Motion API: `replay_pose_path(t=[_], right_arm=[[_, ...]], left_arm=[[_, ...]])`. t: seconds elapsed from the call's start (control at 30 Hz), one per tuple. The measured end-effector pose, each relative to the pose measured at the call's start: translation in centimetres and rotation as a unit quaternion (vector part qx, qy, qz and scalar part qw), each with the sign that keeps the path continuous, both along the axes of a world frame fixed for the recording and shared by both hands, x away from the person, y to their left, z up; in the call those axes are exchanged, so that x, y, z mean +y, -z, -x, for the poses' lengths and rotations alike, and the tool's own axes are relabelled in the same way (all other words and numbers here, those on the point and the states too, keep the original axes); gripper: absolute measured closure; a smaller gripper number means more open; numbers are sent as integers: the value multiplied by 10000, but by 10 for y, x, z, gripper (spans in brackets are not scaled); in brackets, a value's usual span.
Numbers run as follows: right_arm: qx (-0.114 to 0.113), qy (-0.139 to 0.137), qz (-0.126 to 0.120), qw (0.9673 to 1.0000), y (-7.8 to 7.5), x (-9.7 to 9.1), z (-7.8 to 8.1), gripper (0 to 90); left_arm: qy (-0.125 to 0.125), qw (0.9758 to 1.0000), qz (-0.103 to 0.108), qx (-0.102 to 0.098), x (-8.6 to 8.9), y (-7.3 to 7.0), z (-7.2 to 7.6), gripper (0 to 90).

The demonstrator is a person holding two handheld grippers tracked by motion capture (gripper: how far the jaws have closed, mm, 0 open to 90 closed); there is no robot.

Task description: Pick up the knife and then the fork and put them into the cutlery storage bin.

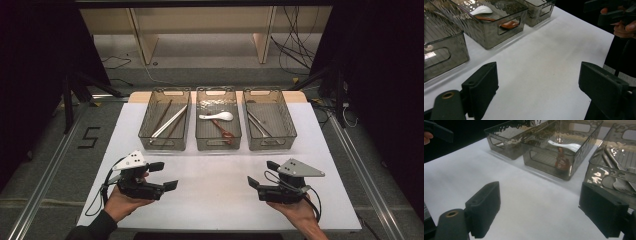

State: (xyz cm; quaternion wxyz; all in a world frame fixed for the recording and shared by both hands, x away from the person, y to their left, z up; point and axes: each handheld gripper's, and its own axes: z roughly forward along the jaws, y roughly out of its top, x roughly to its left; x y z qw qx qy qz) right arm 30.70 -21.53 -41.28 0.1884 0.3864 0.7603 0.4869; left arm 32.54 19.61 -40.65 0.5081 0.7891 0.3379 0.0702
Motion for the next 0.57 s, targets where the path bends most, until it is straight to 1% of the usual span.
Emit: replay_pose_path(t=[0.33, 0.57], right_arm=[[-22, 18, -11, 10000, -1, 0, 0, 181], [21, 26, -20, 10000, 0, 0, -1, 181]], left_arm=[[-13, 10000, 7, 5, 1, 0, 0, 158], [-8, 10000, 2, 13, 0, 0, -1, 158]])
